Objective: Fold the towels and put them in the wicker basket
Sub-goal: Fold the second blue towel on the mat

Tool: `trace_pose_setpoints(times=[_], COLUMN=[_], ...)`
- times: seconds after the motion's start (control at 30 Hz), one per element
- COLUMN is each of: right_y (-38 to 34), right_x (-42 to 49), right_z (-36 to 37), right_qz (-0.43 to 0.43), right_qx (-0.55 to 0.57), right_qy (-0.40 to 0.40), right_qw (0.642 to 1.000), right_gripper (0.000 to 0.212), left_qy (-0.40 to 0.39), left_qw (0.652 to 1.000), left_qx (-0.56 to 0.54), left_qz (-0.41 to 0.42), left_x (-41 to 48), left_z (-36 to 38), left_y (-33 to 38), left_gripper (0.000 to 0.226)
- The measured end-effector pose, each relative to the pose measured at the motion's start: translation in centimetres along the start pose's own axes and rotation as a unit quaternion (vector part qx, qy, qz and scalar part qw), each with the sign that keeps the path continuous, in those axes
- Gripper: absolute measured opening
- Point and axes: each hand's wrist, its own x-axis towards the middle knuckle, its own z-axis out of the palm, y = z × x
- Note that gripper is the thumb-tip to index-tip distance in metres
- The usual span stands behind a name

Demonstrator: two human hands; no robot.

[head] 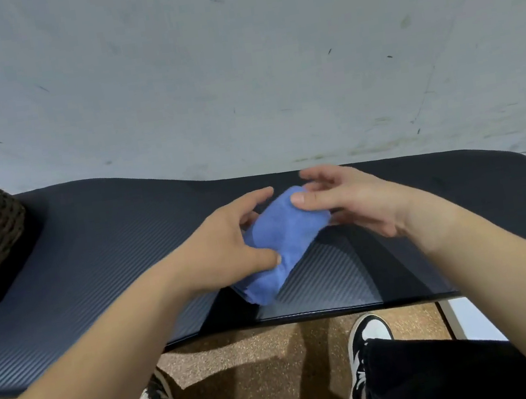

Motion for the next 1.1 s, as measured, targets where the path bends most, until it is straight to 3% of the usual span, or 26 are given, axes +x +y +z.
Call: trace_pose_setpoints(times=[0.07, 0.17, 0.23, 0.33, 0.4, 0.57, 0.73, 0.8, 0.9, 1.0, 1.1], right_y=[-0.5, -1.5, -2.2, -3.1, -3.7, -5.2, -7.5, -8.8, -11.1, -13.6, -16.6], right_x=[-0.3, -0.9, -1.1, -1.1, -1.2, -1.9, -2.5, -2.3, -1.7, -0.8, 0.0], right_z=[1.4, 3.6, 5.2, 8.1, 10.2, 15.4, 22.2, 25.0, 28.8, 32.1, 35.4], right_qz=[-0.039, -0.037, -0.038, -0.03, -0.029, -0.006, -0.017, -0.025, -0.026, -0.011, -0.009], right_qx=[-0.013, -0.038, -0.051, -0.054, -0.04, 0.077, 0.145, 0.145, 0.134, 0.083, 0.035], right_qy=[-0.056, -0.164, -0.182, -0.149, -0.122, -0.104, -0.093, -0.073, -0.069, -0.098, -0.085], right_qw=[0.998, 0.985, 0.981, 0.987, 0.991, 0.992, 0.985, 0.986, 0.988, 0.992, 0.996], right_gripper=[0.092, 0.055, 0.037, 0.024, 0.024, 0.025, 0.026, 0.027, 0.035, 0.042, 0.059], left_qy=[-0.026, 0.003, 0.036, 0.06, 0.074, 0.095, 0.137, 0.171, 0.248, 0.312, 0.424], left_qw=[1.0, 1.0, 0.999, 0.996, 0.992, 0.964, 0.899, 0.871, 0.851, 0.845, 0.84], left_qx=[0.005, -0.004, -0.006, 0.02, 0.001, -0.216, -0.405, -0.455, -0.457, -0.426, -0.328], left_qz=[0.01, 0.003, -0.02, -0.069, -0.104, -0.122, -0.094, -0.075, -0.078, -0.084, -0.081], left_x=[-1.5, -3.7, -5.3, -7.5, -9.1, -13.4, -16.6, -17.5, -18.7, -20.3, -22.2], left_z=[-1.8, -4.3, -5.8, -7.7, -8.8, -11.9, -15.3, -16.3, -18.2, -21.6, -26.0], left_y=[0.0, -0.6, -1.5, -3.6, -5.1, -8.0, -9.3, -9.4, -10.0, -11.7, -13.2], left_gripper=[0.085, 0.08, 0.083, 0.074, 0.068, 0.07, 0.064, 0.051, 0.029, 0.031, 0.029])
